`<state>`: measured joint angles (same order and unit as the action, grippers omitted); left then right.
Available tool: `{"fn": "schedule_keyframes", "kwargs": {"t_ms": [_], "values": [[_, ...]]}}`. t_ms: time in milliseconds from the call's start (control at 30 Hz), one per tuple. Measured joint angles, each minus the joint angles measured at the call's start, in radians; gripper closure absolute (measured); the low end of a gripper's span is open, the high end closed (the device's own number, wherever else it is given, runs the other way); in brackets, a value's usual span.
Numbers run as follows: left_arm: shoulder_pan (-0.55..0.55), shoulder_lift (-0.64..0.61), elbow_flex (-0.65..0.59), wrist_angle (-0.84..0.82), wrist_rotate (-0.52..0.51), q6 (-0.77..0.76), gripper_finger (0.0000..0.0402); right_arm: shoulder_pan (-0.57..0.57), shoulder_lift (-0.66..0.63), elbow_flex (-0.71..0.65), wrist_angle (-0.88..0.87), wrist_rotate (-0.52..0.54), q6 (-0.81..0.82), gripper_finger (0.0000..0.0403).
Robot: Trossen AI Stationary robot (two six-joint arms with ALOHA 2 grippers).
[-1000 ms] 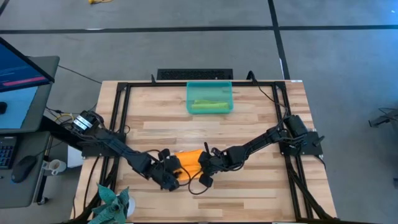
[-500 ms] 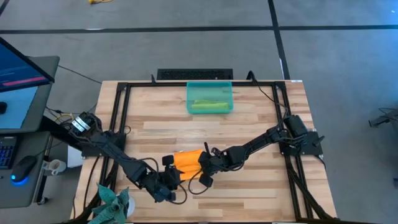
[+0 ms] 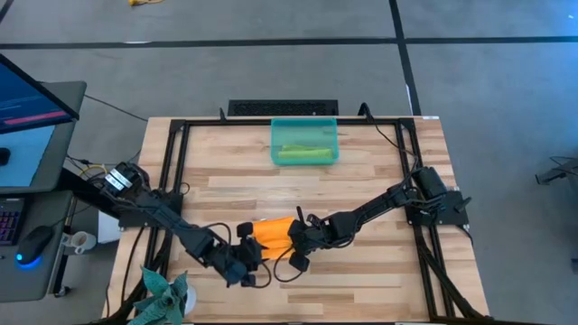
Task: Roll microfiber towels into tight, uniform cylinder then place into a basket
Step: Roll the yellow microfiber towel
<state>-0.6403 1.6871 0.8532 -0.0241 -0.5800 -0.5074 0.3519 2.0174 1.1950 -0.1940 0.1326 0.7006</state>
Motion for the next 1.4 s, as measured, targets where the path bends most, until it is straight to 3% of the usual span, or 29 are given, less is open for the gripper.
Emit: {"fn": "schedule_keyframes", "kwargs": {"t_ms": [333, 533, 767, 933, 1200, 1400], "values": [[0.063, 0.132, -0.007, 0.040, 0.106, -0.011, 0.0265, 0.000, 0.000, 0.000, -0.005, 0.000, 0.000, 0.0387], [0.095, 0.135, 0.009, -0.012, 0.211, -0.115, 0.0265, 0.000, 0.000, 0.000, -0.008, 0.000, 0.000, 0.0382], [0.095, 0.136, 0.008, -0.030, 0.225, -0.136, 0.0265, 0.016, 0.000, 0.000, -0.007, 0.007, 0.000, 0.0375], [0.095, 0.137, 0.008, -0.031, 0.226, -0.135, 0.0265, 0.027, 0.002, -0.002, 0.000, 0.058, 0.000, 0.0337], [0.095, 0.138, 0.007, -0.034, 0.228, -0.135, 0.0265, 0.034, 0.002, -0.002, 0.002, 0.071, -0.015, 0.0244], [0.095, 0.138, 0.006, -0.034, 0.229, -0.134, 0.0265, 0.012, -0.024, -0.002, -0.024, -0.026, -0.028, 0.0198]]}}
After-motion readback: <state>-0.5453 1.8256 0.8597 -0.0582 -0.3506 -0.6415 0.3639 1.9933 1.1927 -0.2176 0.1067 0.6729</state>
